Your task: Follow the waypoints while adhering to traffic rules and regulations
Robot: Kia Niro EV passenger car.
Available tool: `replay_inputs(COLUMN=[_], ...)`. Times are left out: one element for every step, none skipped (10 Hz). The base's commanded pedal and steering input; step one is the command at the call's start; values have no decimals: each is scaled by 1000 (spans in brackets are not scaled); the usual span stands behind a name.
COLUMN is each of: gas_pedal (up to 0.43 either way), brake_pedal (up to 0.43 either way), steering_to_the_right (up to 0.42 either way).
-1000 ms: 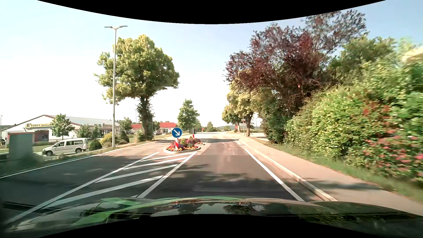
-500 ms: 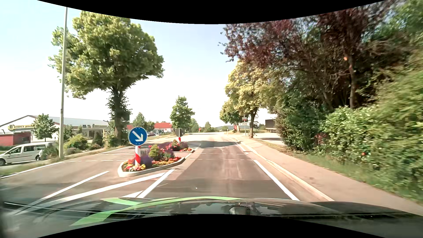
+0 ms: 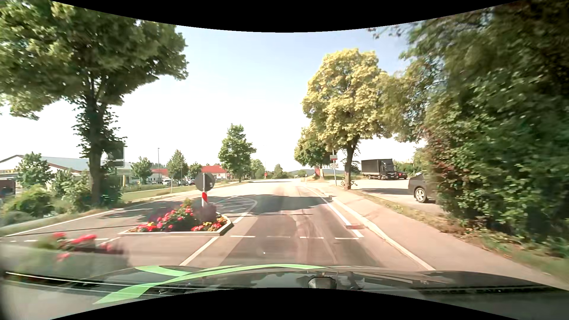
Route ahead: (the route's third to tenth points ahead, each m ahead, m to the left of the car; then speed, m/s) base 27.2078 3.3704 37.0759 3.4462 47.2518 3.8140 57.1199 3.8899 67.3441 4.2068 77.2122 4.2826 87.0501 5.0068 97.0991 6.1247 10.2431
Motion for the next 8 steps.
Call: replay_inputs(gas_pedal=[157, 169, 169, 169, 169, 177, 177, 177], brake_pedal=[0, 0, 0, 0, 0, 0, 0, 0], steering_to_the_right=[-13, -18, -24, -28, -29, -30, -29, -29])
